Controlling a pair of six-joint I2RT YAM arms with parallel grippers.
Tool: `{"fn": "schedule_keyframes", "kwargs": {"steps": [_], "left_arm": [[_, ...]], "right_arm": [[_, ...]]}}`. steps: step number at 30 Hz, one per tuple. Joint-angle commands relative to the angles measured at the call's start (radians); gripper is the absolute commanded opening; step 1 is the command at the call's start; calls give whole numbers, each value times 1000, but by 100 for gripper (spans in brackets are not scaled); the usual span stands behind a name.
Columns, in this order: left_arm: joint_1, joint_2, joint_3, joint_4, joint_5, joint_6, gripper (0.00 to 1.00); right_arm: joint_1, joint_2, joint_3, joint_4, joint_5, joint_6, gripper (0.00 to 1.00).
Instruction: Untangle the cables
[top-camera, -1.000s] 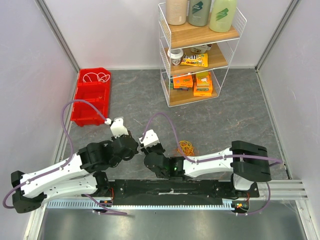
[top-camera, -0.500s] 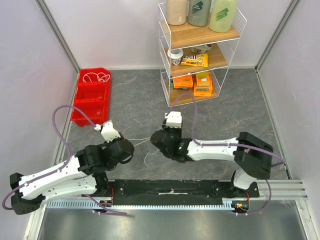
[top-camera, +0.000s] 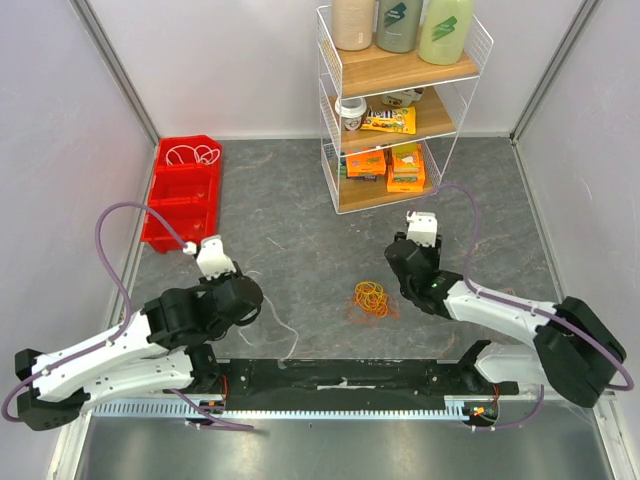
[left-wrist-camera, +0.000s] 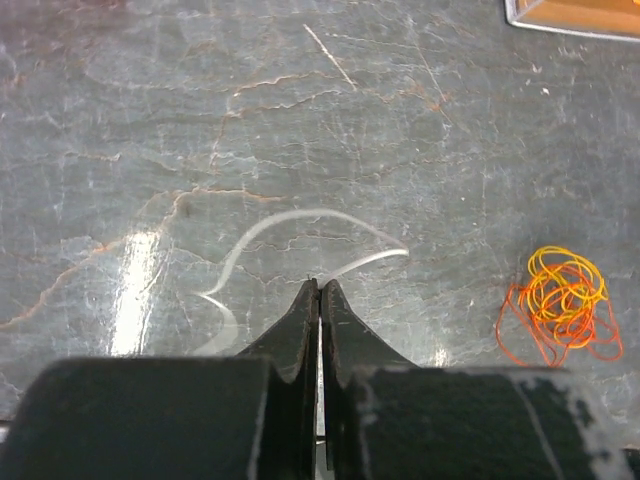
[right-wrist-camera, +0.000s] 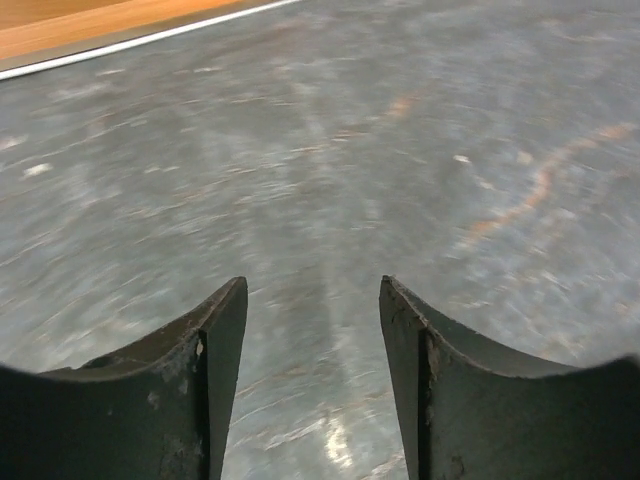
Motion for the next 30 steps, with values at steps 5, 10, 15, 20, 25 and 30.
{"fn": "schedule_keyframes", "kwargs": {"steps": [5,10,15,20,25,30], "left_arm": [[58,141,208,168,164,427,2],[253,225,277,269,467,652,2],[388,241,299,312,785,809,2],[403,237,314,309,1015,932,2],[402,215,300,295,1089,943,2],[403,227,317,294,1146,915,2]], "right_arm": [[7,-237,49,-7,-682,-191,70],[8,-327,-1,-60,-961,-162,70],[23,-470,-1,-140,-1120,-143,73],[28,-506,89,-119,-1367,-221,86],[29,-300,288,-41,-1508,-289,97],[104,-141,379,111,-1621,-303,98]]}}
